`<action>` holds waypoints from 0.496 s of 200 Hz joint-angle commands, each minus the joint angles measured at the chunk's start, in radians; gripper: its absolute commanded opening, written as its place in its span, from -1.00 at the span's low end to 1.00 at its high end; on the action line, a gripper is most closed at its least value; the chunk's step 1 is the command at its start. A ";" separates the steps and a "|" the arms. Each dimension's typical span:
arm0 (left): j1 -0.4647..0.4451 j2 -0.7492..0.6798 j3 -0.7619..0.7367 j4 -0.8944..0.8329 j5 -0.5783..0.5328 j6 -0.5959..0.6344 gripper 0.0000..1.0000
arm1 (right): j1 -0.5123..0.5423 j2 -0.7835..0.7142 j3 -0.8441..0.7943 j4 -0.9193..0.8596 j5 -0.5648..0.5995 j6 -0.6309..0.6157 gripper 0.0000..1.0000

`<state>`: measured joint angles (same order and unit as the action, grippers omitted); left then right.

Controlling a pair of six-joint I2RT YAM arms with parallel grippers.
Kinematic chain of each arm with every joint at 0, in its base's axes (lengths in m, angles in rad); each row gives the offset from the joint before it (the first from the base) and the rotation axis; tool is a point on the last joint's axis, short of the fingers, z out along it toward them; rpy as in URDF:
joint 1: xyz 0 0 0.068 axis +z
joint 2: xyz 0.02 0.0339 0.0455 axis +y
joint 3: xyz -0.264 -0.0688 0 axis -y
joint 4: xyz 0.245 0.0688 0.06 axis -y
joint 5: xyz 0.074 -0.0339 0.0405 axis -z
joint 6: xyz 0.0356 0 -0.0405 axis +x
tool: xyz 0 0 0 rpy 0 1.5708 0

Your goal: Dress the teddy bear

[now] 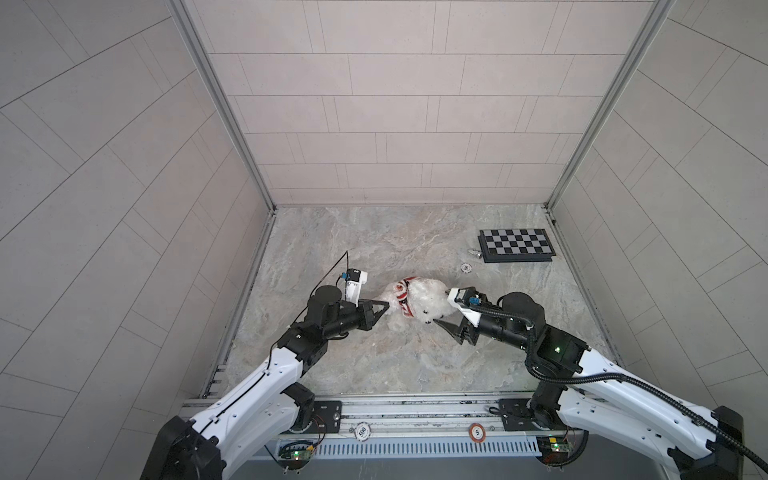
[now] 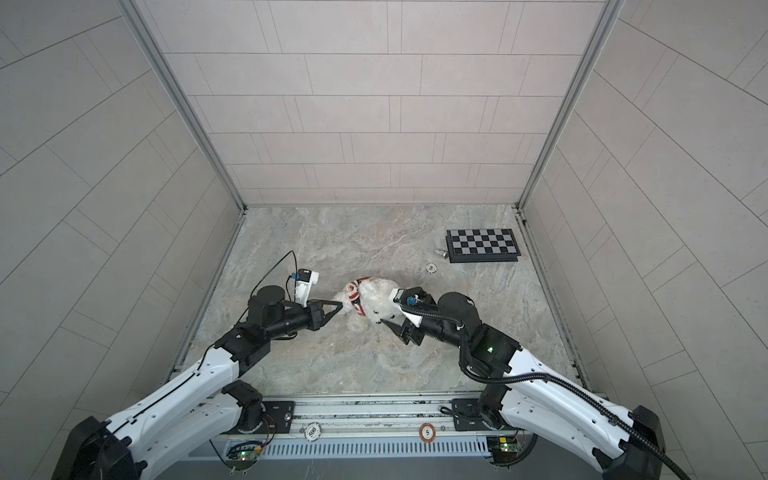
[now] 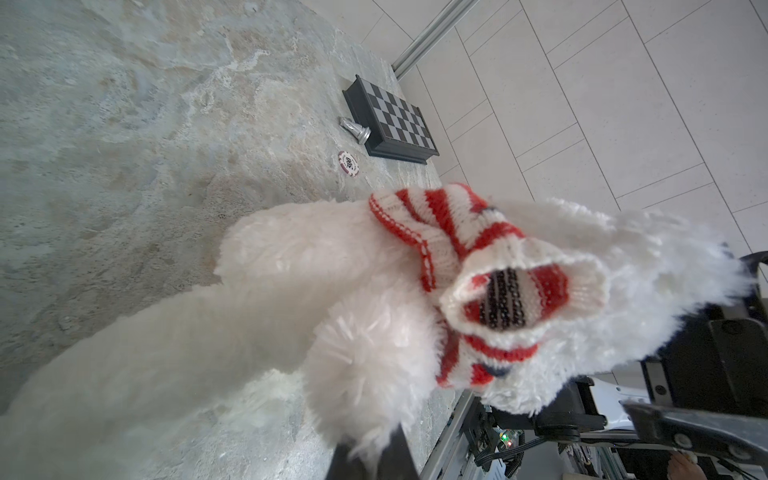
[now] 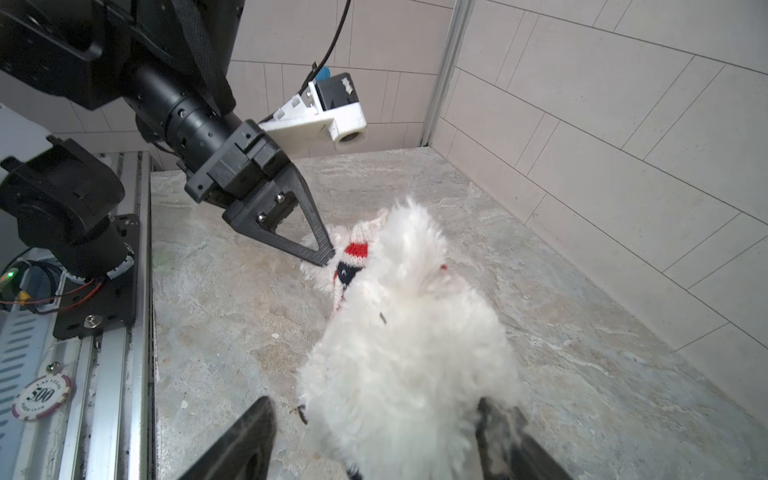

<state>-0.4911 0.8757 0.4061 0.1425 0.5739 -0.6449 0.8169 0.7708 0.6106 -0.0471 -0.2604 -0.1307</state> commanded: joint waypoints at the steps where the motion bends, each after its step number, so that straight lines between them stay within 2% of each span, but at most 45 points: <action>1: -0.036 0.009 0.045 -0.002 -0.025 0.044 -1.00 | 0.015 0.025 0.062 -0.033 0.071 0.048 0.56; 20: -0.050 0.022 0.055 -0.021 -0.032 0.062 -1.00 | 0.019 0.098 0.114 -0.054 0.116 0.028 0.55; 56: -0.054 0.029 0.055 -0.005 -0.036 0.055 -1.00 | 0.021 0.246 0.205 -0.112 0.116 -0.001 0.39; 99: -0.054 0.050 0.074 -0.007 -0.035 0.062 -1.00 | 0.038 0.211 0.189 -0.157 0.095 -0.007 0.32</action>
<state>-0.5419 0.9154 0.4377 0.1219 0.5472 -0.6079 0.8364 1.0237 0.7967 -0.1581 -0.1642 -0.1238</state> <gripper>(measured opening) 0.066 0.663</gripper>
